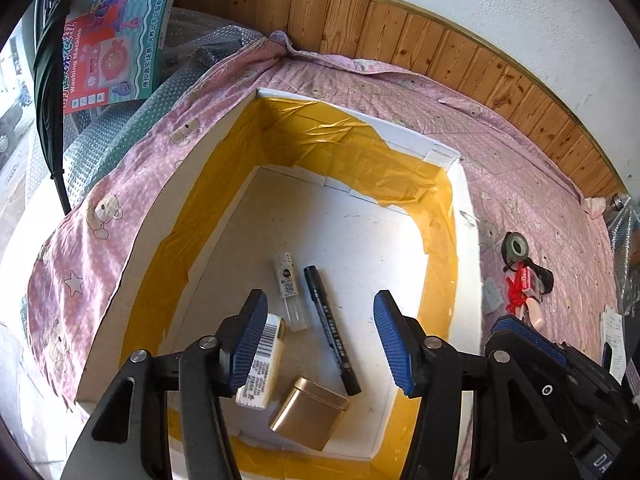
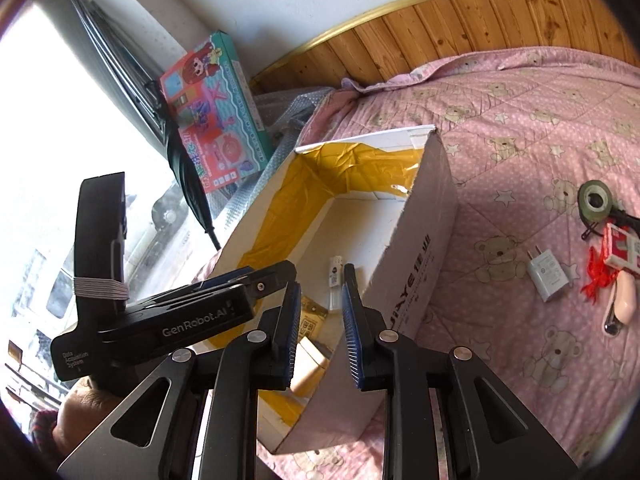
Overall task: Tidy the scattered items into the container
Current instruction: 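Withdraw both tools from the box toward the charger and staples, then grasp the white charger with the left tool while the right tool grasps the red staples box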
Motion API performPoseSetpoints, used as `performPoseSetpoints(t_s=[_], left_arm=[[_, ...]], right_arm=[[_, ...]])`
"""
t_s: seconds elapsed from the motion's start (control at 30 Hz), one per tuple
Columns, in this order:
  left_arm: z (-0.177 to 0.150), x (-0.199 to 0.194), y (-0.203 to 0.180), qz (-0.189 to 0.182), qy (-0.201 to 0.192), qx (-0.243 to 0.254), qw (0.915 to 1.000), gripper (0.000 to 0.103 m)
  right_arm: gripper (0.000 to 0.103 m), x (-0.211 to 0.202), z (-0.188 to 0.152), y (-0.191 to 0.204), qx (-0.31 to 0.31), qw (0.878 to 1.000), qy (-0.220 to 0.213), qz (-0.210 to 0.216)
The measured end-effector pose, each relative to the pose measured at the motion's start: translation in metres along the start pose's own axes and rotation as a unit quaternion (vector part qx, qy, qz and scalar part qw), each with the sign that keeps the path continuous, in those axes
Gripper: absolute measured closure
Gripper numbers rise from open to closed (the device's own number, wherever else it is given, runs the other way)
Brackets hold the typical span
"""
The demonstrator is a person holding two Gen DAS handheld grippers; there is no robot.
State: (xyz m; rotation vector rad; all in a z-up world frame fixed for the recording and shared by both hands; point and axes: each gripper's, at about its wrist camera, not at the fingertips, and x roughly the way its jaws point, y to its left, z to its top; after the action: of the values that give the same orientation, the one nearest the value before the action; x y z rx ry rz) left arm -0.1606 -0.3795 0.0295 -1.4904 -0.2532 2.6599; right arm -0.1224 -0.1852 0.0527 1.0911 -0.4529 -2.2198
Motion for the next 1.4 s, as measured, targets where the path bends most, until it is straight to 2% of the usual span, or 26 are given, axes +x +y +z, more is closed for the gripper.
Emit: performPoseSetpoints(t_s=[0.27, 0.5, 0.7, 1.0, 1.13, 1.23, 1.3, 1.4], left_arm=[[-0.042, -0.057, -0.057, -0.021, -0.084, 0.066, 0.9940, 0.043], [-0.072, -0.074, -0.108, -0.070, -0.094, 0.100, 0.9880, 0.040], [-0.089, -0.056, -0.141, -0.095, -0.057, 0.110, 0.9877, 0.040], [-0.102, -0.025, -0.175, -0.113, -0.017, 0.117, 0.9865, 0.039], [-0.096, -0.004, -0.186, -0.121, 0.003, 0.116, 0.9859, 0.037], [-0.089, 0.014, -0.194, -0.122, 0.014, 0.113, 0.9860, 0.035], [-0.082, 0.028, -0.198, -0.116, 0.021, 0.110, 0.9869, 0.034], [-0.072, 0.052, -0.206, -0.105, 0.036, 0.111, 0.9876, 0.033]], right_arm=[[0.079, -0.045, -0.036, -0.025, 0.012, 0.999, -0.017, -0.025], [0.076, -0.072, -0.063, -0.077, 0.060, 0.995, -0.019, -0.073], [0.076, -0.095, -0.075, -0.114, 0.097, 0.990, -0.029, -0.095], [0.076, -0.106, -0.069, -0.154, 0.129, 0.984, -0.045, -0.113], [0.076, -0.108, -0.061, -0.180, 0.150, 0.980, -0.052, -0.123], [0.075, -0.106, -0.052, -0.204, 0.178, 0.976, -0.057, -0.112], [0.068, -0.101, -0.045, -0.218, 0.195, 0.974, -0.055, -0.101], [0.065, -0.092, -0.031, -0.233, 0.197, 0.973, -0.053, -0.110]])
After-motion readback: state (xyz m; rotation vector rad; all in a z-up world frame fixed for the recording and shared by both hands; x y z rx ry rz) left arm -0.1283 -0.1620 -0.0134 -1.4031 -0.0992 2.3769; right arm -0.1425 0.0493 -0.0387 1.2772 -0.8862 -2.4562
